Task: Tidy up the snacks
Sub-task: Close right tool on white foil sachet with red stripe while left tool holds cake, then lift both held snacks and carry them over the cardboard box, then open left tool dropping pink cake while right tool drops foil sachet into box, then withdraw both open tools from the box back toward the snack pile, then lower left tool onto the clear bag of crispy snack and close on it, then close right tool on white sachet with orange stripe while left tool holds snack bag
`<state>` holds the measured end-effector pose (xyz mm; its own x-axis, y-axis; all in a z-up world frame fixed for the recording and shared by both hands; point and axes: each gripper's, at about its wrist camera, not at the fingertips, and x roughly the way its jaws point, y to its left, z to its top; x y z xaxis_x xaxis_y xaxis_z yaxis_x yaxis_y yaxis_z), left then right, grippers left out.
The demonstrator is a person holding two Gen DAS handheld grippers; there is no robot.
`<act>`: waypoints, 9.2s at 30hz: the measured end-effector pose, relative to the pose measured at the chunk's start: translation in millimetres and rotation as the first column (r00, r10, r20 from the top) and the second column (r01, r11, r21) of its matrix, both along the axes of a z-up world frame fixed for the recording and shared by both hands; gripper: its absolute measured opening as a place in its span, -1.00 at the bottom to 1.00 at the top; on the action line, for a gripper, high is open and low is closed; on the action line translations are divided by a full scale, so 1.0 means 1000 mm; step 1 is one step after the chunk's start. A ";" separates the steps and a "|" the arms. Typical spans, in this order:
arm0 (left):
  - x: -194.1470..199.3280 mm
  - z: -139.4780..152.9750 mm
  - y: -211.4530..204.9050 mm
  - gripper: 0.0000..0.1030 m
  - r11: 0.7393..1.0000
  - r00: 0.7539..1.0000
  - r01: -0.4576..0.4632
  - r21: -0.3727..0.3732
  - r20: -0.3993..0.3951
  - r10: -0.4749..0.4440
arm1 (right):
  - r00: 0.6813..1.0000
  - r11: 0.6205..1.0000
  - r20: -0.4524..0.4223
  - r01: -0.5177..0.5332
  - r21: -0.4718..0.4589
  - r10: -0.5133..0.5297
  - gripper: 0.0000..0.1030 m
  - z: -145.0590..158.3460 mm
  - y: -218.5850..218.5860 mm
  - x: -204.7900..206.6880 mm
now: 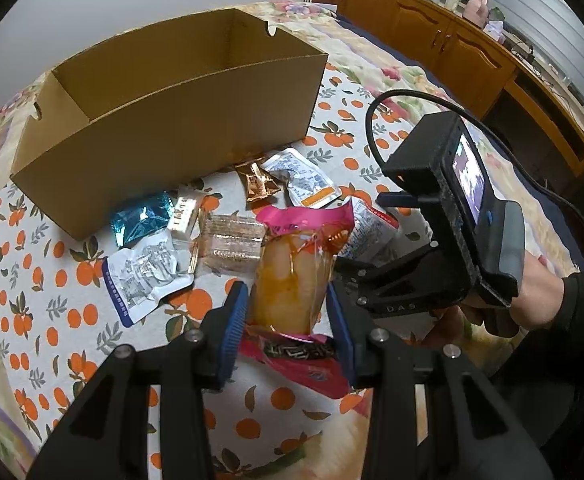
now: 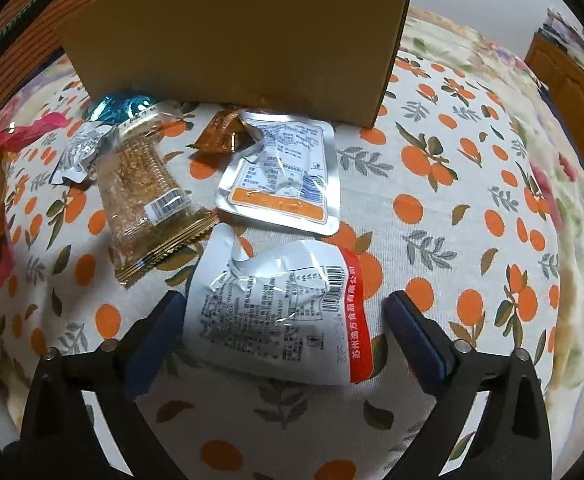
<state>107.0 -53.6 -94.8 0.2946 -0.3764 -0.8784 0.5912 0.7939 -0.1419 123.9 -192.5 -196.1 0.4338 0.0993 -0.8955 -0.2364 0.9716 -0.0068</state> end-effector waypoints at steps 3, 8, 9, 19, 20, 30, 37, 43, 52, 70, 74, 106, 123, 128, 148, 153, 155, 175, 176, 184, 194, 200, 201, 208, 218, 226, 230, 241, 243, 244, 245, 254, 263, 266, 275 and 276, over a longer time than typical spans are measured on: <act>-0.002 0.001 0.000 -0.26 1.000 1.000 0.001 -0.001 0.004 -0.001 | 1.000 1.000 0.003 -0.005 -0.009 0.005 0.53 0.005 0.003 -0.005; -0.002 0.003 -0.001 -0.26 1.000 1.000 0.001 -0.004 0.007 -0.001 | 1.000 1.000 0.021 0.014 0.001 -0.014 0.08 0.013 -0.005 -0.007; -0.002 0.003 0.000 -0.26 1.000 1.000 0.001 -0.004 0.007 -0.001 | 1.000 1.000 0.019 0.020 0.016 -0.020 0.05 0.014 -0.007 -0.006; -0.003 0.004 0.000 -0.26 1.000 1.000 -0.001 -0.009 0.009 0.001 | 0.999 0.991 0.008 0.052 0.122 -0.054 -0.03 0.023 -0.023 -0.006; -0.002 0.004 0.000 -0.26 1.000 1.000 -0.002 -0.011 0.008 0.002 | 0.999 0.991 0.011 0.052 0.124 -0.053 -0.03 0.024 -0.022 -0.006; 0.001 0.010 0.006 -0.26 0.999 0.999 -0.028 -0.031 0.024 0.029 | 0.998 0.987 0.042 0.036 0.154 -0.043 -0.03 0.043 -0.022 -0.011; 0.015 0.036 0.018 -0.26 0.994 0.992 -0.098 -0.054 0.074 0.102 | 0.994 0.987 0.105 -0.029 0.155 0.013 -0.03 0.081 -0.010 -0.012; 0.034 0.058 0.035 -0.26 0.982 0.976 -0.177 -0.069 0.118 0.184 | 0.984 0.985 0.169 -0.088 0.148 0.062 -0.02 0.119 -0.003 -0.004; 0.061 0.088 0.053 -0.26 0.964 0.948 -0.250 -0.089 0.179 0.262 | 0.964 0.980 0.241 -0.150 0.133 0.114 -0.02 0.164 0.011 0.019; 0.170 0.097 0.051 -0.26 0.950 0.921 -0.299 -0.090 0.231 0.312 | 0.947 0.970 0.279 -0.202 0.133 0.159 -0.01 0.180 0.038 0.135; 0.192 0.079 0.050 -0.26 0.948 0.924 -0.308 -0.084 0.212 0.319 | 0.954 0.970 0.254 -0.201 0.135 0.162 -0.01 0.158 0.042 0.153; 0.200 0.043 0.043 0.55 0.910 0.879 -0.408 -0.076 0.237 0.414 | 0.970 0.981 0.228 -0.120 0.152 0.083 0.56 0.106 0.038 0.172; 0.161 0.085 0.046 1.00 0.878 0.782 -0.475 -0.057 0.430 0.451 | 0.939 0.985 0.344 -0.054 0.166 -0.007 1.00 0.142 0.013 0.133; 0.149 0.093 0.049 1.00 0.876 0.788 -0.475 -0.083 0.404 0.465 | 0.935 0.986 0.354 -0.025 0.164 -0.035 1.00 0.149 0.004 0.121; 0.047 0.095 0.052 1.00 0.905 0.862 -0.414 -0.097 0.277 0.424 | 0.947 0.988 0.314 0.015 0.156 -0.064 1.00 0.171 -0.003 0.031; 0.027 0.079 0.048 1.00 0.921 0.889 -0.381 -0.079 0.241 0.389 | 0.958 0.988 0.280 0.011 0.154 -0.054 1.00 0.162 -0.003 0.009; 0.021 0.067 0.046 0.98 0.931 0.908 -0.356 -0.073 0.207 0.364 | 0.962 0.987 0.269 0.004 0.158 -0.047 1.00 0.155 -0.005 0.003; 0.059 -0.057 -0.024 0.43 0.929 0.924 -0.369 -0.028 -0.123 0.363 | 0.993 0.984 0.119 0.000 0.180 -0.021 0.59 0.067 -0.030 0.018; 0.062 -0.058 -0.025 0.43 0.919 0.914 -0.393 -0.031 -0.123 0.387 | 0.992 0.983 0.125 -0.001 0.182 -0.022 0.59 0.068 -0.032 0.017; 0.080 -0.064 -0.040 0.43 0.883 0.881 -0.469 0.025 -0.062 0.469 | 0.990 0.983 0.138 0.012 0.181 -0.037 0.59 0.071 -0.043 0.015; 0.071 -0.086 -0.030 0.40 0.880 0.886 -0.443 0.172 -0.063 0.459 | 0.991 0.983 0.130 0.011 0.184 -0.035 0.59 0.065 -0.042 0.018; 0.065 -0.083 0.005 0.01 0.880 0.856 -0.466 0.098 -0.202 0.476 | 0.996 0.980 0.093 -0.015 0.199 -0.004 0.59 0.056 -0.030 0.025; 0.063 -0.083 0.007 0.02 0.882 0.856 -0.460 0.099 -0.213 0.470 | 0.996 0.980 0.085 -0.020 0.197 0.003 0.59 0.054 -0.028 0.027; 0.038 -0.082 0.000 0.06 0.895 0.866 -0.420 0.152 -0.228 0.445 | 0.999 0.980 0.030 -0.020 0.198 0.014 0.48 0.030 -0.015 0.048; 0.018 -0.082 0.011 0.13 0.889 0.847 -0.436 0.141 -0.270 0.458 | 1.000 0.989 0.023 -0.025 0.147 0.022 0.32 0.013 0.000 0.063; 0.006 -0.079 0.001 -0.14 0.917 0.877 -0.380 0.121 -0.269 0.399 | 0.998 0.987 -0.008 -0.060 0.150 0.062 -0.12 0.015 0.003 0.060; 0.009 -0.075 0.005 -0.30 0.920 0.873 -0.386 0.068 -0.297 0.388 | 0.998 0.982 -0.030 -0.056 0.179 0.062 -0.14 0.016 -0.003 0.059; 0.017 -0.047 -0.002 -0.31 0.930 0.906 -0.366 -0.010 -0.234 0.354 | 0.998 0.983 -0.029 -0.058 0.177 0.064 -1.00 0.022 -0.008 0.054; 0.018 -0.045 0.001 -0.31 0.929 0.905 -0.369 -0.019 -0.234 0.354 | 0.998 0.979 -0.028 -0.051 0.195 0.058 -0.96 0.019 -0.010 0.055; 0.018 -0.045 0.003 -0.31 0.929 0.904 -0.371 -0.022 -0.238 0.355 | 0.998 0.977 -0.013 -0.063 0.203 0.067 -0.96 0.023 -0.009 0.053; 0.018 -0.045 0.004 -0.31 0.929 0.904 -0.370 -0.025 -0.241 0.354 | 0.997 0.978 0.016 -0.077 0.194 0.075 -0.95 0.030 -0.008 0.051; 0.020 -0.028 0.010 -0.31 0.934 0.921 -0.350 -0.072 -0.206 0.330 | 0.993 0.985 0.066 -0.104 0.136 0.096 0.56 0.035 -0.014 0.068; 0.028 -0.018 0.015 -0.31 0.927 0.923 -0.358 -0.114 -0.194 0.333 | 0.989 0.988 0.006 -0.146 0.048 0.146 0.44 0.009 -0.015 0.091; 0.028 -0.017 0.014 -0.31 0.927 0.924 -0.356 -0.120 -0.190 0.331 | 0.990 0.990 0.009 -0.138 0.014 0.138 0.24 0.009 -0.016 0.095; 0.025 -0.017 0.011 -0.32 0.930 0.928 -0.346 -0.124 -0.188 0.320 | 0.990 0.990 -0.026 -0.137 0.024 0.138 -0.37 0.017 -0.014 0.089; 0.025 -0.017 0.012 -0.32 0.930 0.928 -0.346 -0.126 -0.188 0.321 | 0.989 0.989 -0.026 -0.143 0.026 0.143 -0.38 0.018 -0.015 0.085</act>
